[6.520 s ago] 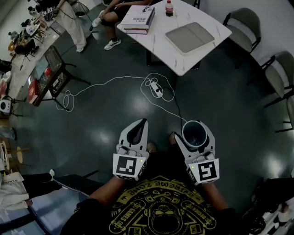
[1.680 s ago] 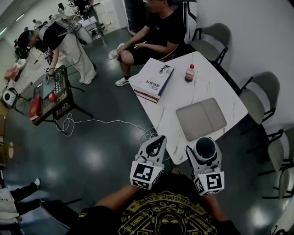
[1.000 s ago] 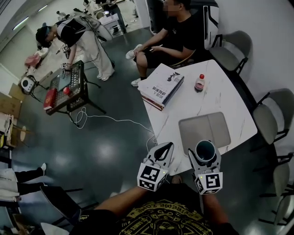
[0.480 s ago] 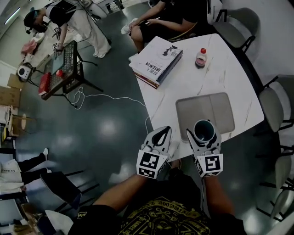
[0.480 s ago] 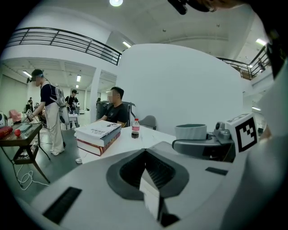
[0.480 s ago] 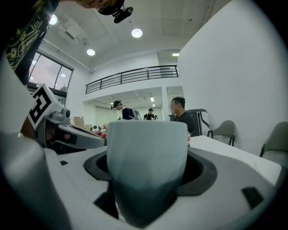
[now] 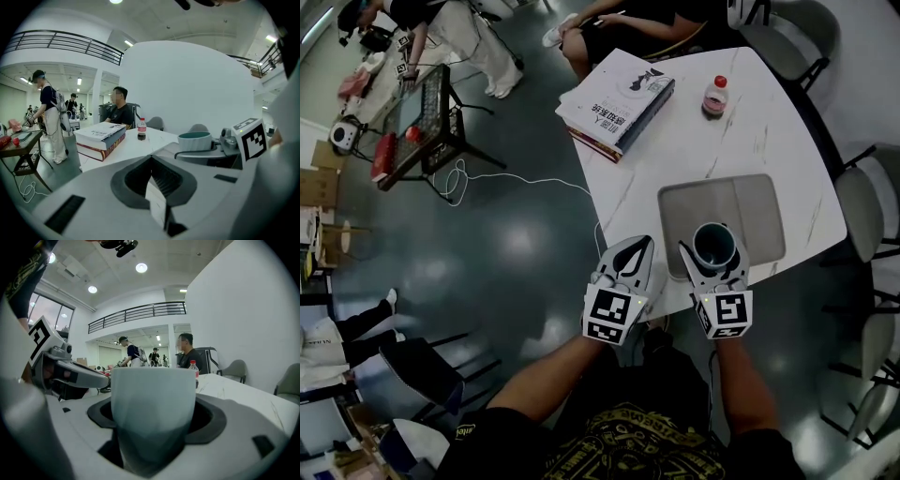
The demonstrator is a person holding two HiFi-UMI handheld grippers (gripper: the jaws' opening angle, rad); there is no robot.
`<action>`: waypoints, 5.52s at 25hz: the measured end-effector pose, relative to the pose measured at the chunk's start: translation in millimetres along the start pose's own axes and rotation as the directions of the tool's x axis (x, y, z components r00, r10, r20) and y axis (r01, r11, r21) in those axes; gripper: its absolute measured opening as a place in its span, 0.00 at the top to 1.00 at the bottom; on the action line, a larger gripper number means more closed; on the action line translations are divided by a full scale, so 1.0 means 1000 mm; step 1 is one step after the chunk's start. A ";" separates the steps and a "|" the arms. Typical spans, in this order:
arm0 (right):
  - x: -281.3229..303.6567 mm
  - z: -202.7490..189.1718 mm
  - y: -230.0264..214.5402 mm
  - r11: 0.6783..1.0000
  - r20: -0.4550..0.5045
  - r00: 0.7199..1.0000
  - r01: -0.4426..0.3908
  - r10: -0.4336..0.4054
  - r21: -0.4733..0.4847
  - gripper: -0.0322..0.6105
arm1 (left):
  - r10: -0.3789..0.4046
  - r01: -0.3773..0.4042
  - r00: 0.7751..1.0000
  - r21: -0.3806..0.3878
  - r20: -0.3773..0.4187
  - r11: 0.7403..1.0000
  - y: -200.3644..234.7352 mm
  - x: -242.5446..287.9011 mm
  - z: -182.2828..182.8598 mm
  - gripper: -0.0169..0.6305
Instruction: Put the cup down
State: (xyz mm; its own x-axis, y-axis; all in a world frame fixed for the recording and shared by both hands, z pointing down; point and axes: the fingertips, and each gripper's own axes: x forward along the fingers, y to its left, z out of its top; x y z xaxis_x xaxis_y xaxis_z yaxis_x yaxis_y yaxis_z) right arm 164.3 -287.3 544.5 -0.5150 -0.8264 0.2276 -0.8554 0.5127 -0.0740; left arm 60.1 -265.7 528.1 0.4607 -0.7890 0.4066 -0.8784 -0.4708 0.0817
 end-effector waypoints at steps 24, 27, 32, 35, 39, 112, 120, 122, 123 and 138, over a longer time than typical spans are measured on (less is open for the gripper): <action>0.018 -0.037 -0.005 1.000 -0.059 0.998 0.005 -0.005 -0.005 0.36 | -0.018 0.020 0.998 0.038 -0.054 0.999 -0.007 0.028 -0.022 0.97; 0.013 -0.040 -0.006 1.000 -0.079 0.997 0.012 -0.014 -0.020 0.33 | -0.029 0.031 0.998 0.037 -0.057 0.999 -0.010 0.029 -0.023 0.97; 0.010 -0.043 -0.005 1.000 -0.106 0.994 0.008 -0.010 -0.024 0.28 | -0.040 0.042 0.998 0.036 -0.058 0.998 -0.015 0.029 -0.023 0.97; 0.007 -0.046 -0.004 1.000 -0.114 0.993 0.004 -0.007 -0.023 0.27 | -0.046 0.048 0.998 0.039 -0.052 0.998 -0.018 0.028 -0.020 0.97; 0.001 -0.050 -0.003 1.000 -0.129 0.992 0.008 -0.010 -0.019 0.26 | -0.053 0.055 0.998 0.043 -0.042 0.998 -0.020 0.025 -0.016 0.97; -0.224 0.076 0.255 0.886 -0.011 0.892 0.449 -0.451 0.115 0.94 | -0.469 0.468 0.881 0.031 0.067 0.883 -0.030 -0.276 -0.009 0.97; -0.276 0.071 0.251 0.894 -0.013 0.897 0.442 -0.442 0.070 0.94 | -0.471 0.467 0.878 0.059 0.085 0.882 -0.079 -0.297 -0.012 0.97; -0.292 0.070 0.251 0.903 -0.013 0.905 0.426 -0.426 0.056 0.94 | -0.465 0.459 0.880 0.072 0.102 0.885 -0.096 -0.306 -0.011 0.97; -0.300 0.069 0.251 0.907 -0.013 0.909 0.417 -0.417 0.051 0.94 | -0.461 0.454 0.881 0.085 0.107 0.887 -0.105 -0.311 -0.011 0.97; -0.371 0.042 0.263 0.981 -0.019 0.981 0.193 -0.193 0.020 0.94 | -0.240 0.237 0.963 0.043 0.123 0.971 -0.148 -0.362 -0.053 0.97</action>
State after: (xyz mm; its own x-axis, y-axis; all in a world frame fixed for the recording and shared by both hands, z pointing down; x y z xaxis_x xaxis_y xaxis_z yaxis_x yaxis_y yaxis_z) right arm 127.9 144.1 400.1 -0.3392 -0.9051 0.2563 -0.9397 0.3386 -0.0479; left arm 16.9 110.9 417.2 0.6702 -0.6952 0.2599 -0.7382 -0.6607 0.1360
